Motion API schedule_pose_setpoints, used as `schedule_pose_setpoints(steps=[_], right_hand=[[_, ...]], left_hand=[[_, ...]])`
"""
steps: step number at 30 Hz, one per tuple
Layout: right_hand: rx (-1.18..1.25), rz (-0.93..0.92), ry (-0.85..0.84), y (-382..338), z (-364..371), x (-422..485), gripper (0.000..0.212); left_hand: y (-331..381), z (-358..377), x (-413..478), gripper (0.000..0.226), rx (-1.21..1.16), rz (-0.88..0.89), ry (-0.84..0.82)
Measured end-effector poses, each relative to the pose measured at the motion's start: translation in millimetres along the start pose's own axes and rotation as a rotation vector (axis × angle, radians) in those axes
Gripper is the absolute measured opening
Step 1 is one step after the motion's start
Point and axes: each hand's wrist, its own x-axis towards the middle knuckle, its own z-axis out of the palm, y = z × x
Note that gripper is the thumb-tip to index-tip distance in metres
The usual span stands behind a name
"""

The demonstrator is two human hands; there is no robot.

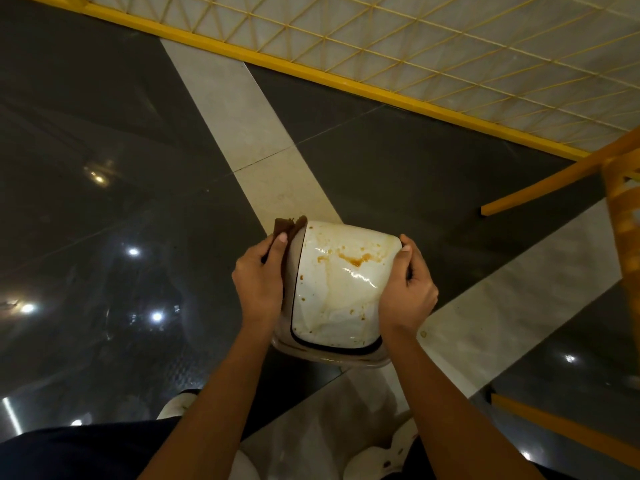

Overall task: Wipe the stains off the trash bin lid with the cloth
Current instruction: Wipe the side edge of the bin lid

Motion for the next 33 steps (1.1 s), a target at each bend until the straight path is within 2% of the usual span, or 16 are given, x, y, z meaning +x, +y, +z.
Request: schedule_pose_setpoints(steps=[3, 6, 9, 12, 17, 22, 26, 30, 33], right_hand=[[0.005, 0.0, -0.012, 1, -1, -1, 0.031], [0.008, 0.013, -0.028, 0, -1, -1, 0.031], [0.004, 0.011, -0.029, 0, -1, -1, 0.032], [0.004, -0.003, -0.021, 2, -1, -1, 0.031], [0.002, -0.025, -0.004, 1, 0, -1, 0.033], [0.006, -0.015, -0.018, 2, -1, -1, 0.031], [-0.001, -0.05, -0.005, 2, 1, -2, 0.039], [0.001, -0.005, -0.026, 2, 0, 0, 0.031], [0.008, 0.005, -0.028, 2, -1, 0, 0.031]], left_hand=[[-7, -6, -14, 0.025, 0.075, 0.076, 0.041], [-12, -7, -7, 0.025, 0.06, 0.003, 0.038], [-3, 3, 20, 0.028, 0.073, -0.089, -0.037], [1, 3, 20, 0.028, 0.002, -0.088, -0.045], [-12, -6, 7, 0.029, 0.039, -0.129, -0.028], [5, 7, 33, 0.029, 0.073, -0.083, -0.06], [0, 1, 26, 0.03, 0.041, -0.098, -0.046], [12, 10, 41, 0.029, 0.158, -0.107, -0.105], [24, 13, 41, 0.027, 0.134, -0.051, -0.143]])
